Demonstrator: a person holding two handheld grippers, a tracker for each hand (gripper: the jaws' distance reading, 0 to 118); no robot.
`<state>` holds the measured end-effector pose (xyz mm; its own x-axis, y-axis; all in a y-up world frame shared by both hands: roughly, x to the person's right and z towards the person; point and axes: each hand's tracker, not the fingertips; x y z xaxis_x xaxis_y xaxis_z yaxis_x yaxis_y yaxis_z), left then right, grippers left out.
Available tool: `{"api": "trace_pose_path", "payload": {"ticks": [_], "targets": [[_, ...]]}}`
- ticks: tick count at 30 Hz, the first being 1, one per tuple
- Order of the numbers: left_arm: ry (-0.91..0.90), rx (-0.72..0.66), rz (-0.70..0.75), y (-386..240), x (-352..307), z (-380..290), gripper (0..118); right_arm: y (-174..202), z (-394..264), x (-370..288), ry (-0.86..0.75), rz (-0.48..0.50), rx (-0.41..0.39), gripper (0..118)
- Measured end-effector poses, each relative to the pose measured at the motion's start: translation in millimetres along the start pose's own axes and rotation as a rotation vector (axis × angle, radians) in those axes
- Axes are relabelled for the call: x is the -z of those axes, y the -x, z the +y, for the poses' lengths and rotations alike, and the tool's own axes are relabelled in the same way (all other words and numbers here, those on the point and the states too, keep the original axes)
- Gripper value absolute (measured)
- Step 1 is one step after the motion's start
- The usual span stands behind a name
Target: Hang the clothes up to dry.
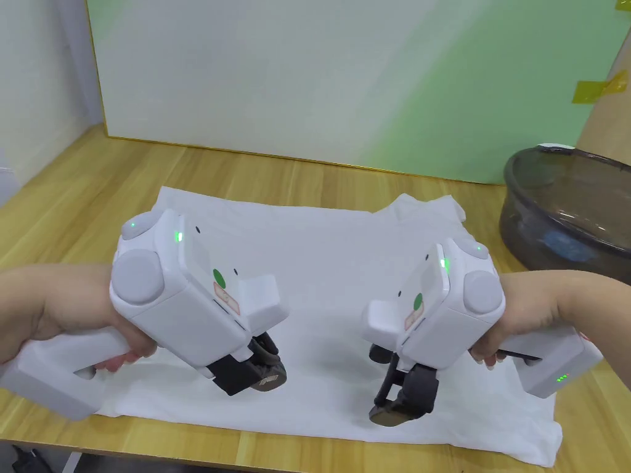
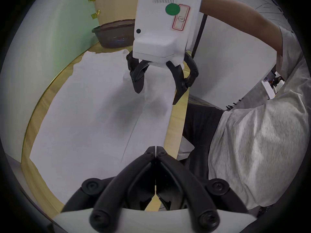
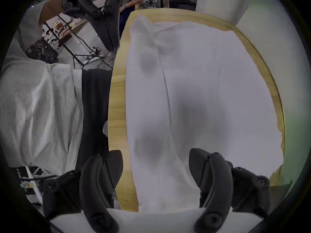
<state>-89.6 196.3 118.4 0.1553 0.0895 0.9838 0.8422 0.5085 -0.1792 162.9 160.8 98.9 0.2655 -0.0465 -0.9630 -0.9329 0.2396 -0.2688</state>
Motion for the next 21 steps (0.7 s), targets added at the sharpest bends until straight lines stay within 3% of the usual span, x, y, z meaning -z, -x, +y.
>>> {"api": "trace_pose_path", "payload": {"ticks": [5,9,13,14,15,18,19,21], "targets": [[-0.003,0.0,0.003,2.7,-0.3,-2.8,2,1.9,-1.4,6.3,0.031,0.003,-0.028,83],[-0.004,0.002,0.001,3.8,-0.1,-3.8,2,0.2,-0.6,12.4,0.05,-0.008,-0.046,63],[-0.003,0.008,-0.001,5.2,0.0,-5.6,2,0.3,-0.6,6.1,0.062,-0.028,-0.048,63],[-0.003,0.007,-0.001,5.2,-0.2,-5.4,2,-5.2,-21.7,5.4,0.318,-0.123,0.218,63],[-0.002,0.006,-0.002,5.6,-0.1,-5.8,2,-10.3,-28.0,11.5,0.428,-0.163,0.334,63],[-0.003,0.003,-0.003,6.1,0.3,-7.2,2,-14.5,17.1,33.0,0.441,-0.168,0.353,60],[-0.004,0.003,-0.003,6.2,0.5,-7.5,2,-5.8,-3.0,17.5,0.489,-0.239,0.368,54],[-0.002,0.003,-0.006,6.6,1.2,-8.4,2,-2.0,27.6,31.6,0.499,-0.242,0.36,51]]}}
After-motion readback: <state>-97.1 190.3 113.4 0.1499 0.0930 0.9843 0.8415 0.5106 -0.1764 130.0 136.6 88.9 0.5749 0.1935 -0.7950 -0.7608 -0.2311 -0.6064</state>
